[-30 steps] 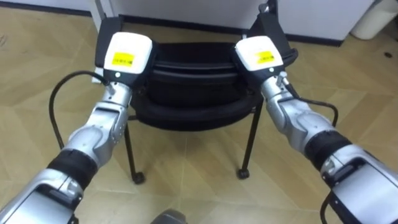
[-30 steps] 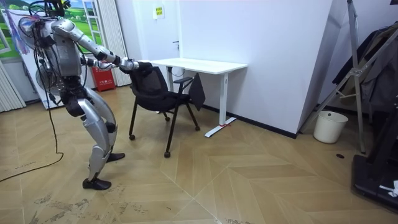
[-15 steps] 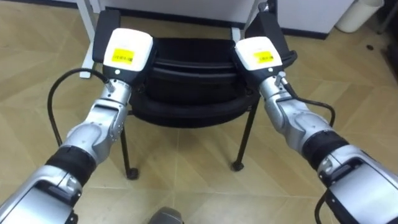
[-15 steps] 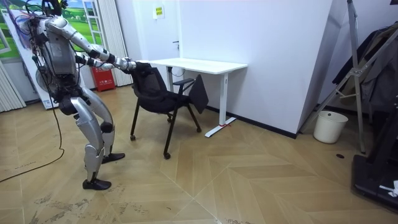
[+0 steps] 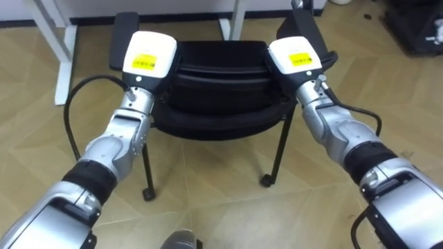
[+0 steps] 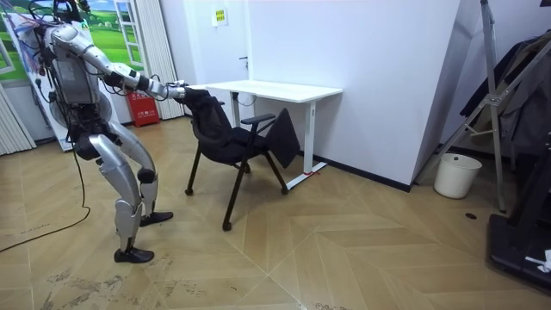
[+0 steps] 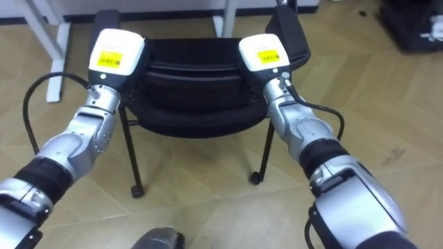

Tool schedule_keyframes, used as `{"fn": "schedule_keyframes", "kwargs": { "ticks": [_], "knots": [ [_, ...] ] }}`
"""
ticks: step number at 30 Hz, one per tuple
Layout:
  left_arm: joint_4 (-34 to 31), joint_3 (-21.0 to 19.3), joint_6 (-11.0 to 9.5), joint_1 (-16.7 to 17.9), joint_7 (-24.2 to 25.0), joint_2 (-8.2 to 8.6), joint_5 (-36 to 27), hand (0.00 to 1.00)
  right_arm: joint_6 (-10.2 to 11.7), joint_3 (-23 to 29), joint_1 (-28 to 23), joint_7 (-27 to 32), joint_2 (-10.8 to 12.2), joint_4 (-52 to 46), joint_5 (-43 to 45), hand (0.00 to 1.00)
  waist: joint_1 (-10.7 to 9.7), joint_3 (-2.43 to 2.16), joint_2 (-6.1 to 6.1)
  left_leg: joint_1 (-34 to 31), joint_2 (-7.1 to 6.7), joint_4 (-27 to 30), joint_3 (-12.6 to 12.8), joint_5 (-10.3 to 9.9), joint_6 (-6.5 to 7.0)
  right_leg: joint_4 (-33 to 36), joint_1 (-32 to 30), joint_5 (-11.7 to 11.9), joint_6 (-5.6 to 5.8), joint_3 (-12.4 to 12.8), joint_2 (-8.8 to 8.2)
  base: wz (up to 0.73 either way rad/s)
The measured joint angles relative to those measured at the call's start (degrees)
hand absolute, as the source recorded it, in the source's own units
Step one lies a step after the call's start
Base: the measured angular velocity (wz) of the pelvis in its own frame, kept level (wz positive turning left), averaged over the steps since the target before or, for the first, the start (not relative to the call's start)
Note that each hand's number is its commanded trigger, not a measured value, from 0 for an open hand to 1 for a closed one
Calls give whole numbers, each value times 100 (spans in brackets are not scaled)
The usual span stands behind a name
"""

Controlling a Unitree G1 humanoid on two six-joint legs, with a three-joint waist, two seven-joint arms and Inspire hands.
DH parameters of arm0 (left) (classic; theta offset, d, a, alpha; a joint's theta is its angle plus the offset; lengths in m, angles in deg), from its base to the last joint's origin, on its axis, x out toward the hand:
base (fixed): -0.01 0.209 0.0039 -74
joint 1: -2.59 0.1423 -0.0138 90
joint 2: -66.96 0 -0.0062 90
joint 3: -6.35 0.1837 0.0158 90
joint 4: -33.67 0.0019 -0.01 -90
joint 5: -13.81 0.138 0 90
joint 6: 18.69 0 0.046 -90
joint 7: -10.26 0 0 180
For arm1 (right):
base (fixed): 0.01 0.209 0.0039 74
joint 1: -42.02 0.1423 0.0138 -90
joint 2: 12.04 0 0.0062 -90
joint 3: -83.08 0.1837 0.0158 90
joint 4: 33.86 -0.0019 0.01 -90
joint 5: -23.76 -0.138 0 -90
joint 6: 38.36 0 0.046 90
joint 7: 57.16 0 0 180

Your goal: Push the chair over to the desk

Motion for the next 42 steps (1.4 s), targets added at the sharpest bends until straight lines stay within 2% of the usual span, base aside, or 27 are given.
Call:
{"fn": "schedule_keyframes", "kwargs": {
  "ticks": [3, 7, 8, 12, 13, 15, 20, 31, 39, 42],
  "knots": [
    [17, 0, -5, -17, 55, 2, 0, 100, 23, 0, -2, -35, -14, 2, 0, 100, -125, -1, -5, -5, 135, 52, 51, 37, -69, 108, -82, -68, -111, 58, 102, -16],
    [46, 2, -39, -33, 117, 3, 0, 100, 28, -2, -9, -110, -17, 3, -2, 100, -258, -2, -72, -1, 221, 103, 81, 66, -183, 313, -156, -215, -259, 61, 138, -10],
    [53, 1, -54, -34, 128, 1, 0, 100, 38, -2, -10, -148, -16, 4, -4, 100, -255, 3, -84, 14, 279, 116, 97, 64, -240, 346, -172, -253, -332, 61, 173, -17],
    [52, 1, -81, -35, 128, -10, 12, 100, 75, -3, -13, -201, -28, 7, -14, 100, -299, 7, -137, 50, 348, 67, 32, 101, -401, 382, -187, -325, -461, 18, 240, -7],
    [48, 2, -80, -43, 128, -11, 12, 100, 69, -3, -13, -200, -28, 5, -22, 100, -304, 7, -141, 50, 402, 85, 22, 97, -460, 399, -202, -340, -491, 12, 288, -4],
    [50, 2, -78, -44, 131, -19, 12, 100, 67, -7, -13, -203, -28, -1, -25, 100, -342, 6, -139, 29, 469, 168, 8, 96, -487, 491, -196, -386, -565, -16, 313, 0],
    [56, 5, -81, -44, 159, -36, 0, 100, 46, -52, -12, -218, -15, 0, -62, 100, -241, 20, -168, 59, 578, 278, -3, 15, -616, 771, -204, -574, -694, 26, 372, -5],
    [27, 8, -77, -16, 239, -109, -84, 100, -43, -71, -12, -246, 91, -23, -80, 100, -230, 23, -189, 124, 565, 333, -141, -18, -744, 935, -127, -771, -781, -66, 366, 3],
    [-72, -1, -47, 76, 293, -143, -84, 100, -53, -97, -46, -249, 116, -25, -74, 100, -222, 25, -181, 194, 563, 331, -139, -25, -742, 867, -32, -805, -739, -95, 369, 2],
    [-117, -11, -38, 137, 308, -163, -84, 100, -72, -154, -50, -251, 173, -20, -82, 100, -151, 25, -180, 259, 558, 333, -128, -46, -756, 868, 17, -801, -748, -54, 373, -8]
  ]
}}
